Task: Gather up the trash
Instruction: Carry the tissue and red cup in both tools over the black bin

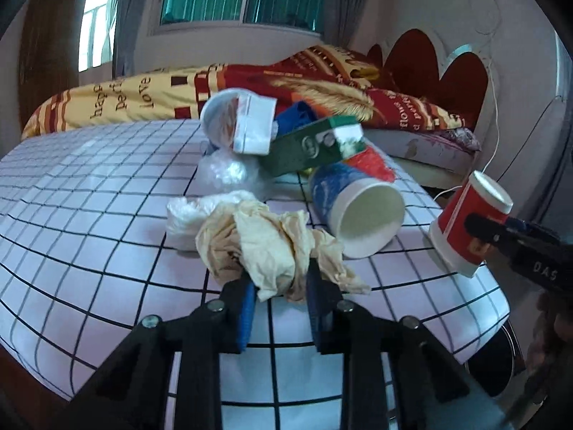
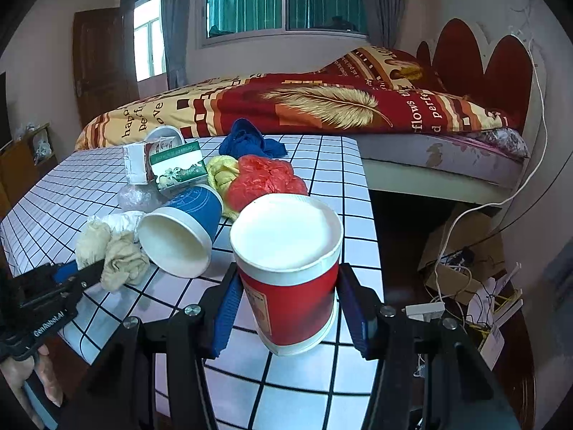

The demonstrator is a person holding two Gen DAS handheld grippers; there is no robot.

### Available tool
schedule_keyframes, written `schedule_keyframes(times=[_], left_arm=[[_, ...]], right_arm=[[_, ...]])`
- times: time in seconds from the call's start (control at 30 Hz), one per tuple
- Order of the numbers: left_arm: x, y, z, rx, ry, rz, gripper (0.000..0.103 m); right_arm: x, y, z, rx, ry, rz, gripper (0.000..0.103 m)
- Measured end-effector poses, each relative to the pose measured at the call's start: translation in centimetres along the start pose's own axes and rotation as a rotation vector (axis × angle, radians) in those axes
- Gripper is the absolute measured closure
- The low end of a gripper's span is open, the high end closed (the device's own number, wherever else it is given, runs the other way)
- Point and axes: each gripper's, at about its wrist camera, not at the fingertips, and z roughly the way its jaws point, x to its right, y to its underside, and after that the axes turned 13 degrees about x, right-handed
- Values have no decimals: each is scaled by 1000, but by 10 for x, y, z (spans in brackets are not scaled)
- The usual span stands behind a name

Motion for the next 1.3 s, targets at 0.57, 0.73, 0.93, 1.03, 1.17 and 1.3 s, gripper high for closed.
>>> schedule_keyframes(times=[0.57,0.73,0.93,1.03,1.17,1.3], left_arm=[[88,-14,-40,38,211,118,76],[123,-6,-42,18,301,153,77],[173,8,-44,-20,419,207,77],[199,16,-45,-40,479,238,77],[234,33,-42,-79,558,271,77],[263,53,-35,-129,630,303,77]], right_arm=[[52,9,-107,81,102,53,48],[94,30,-140,66,189,85,48],[138,59,-175,41,276,125,48],[161,74,-191,31,312,155,48],[184,98,-206,13,348,184,48],[202,127,-216,-22,376,210,48]])
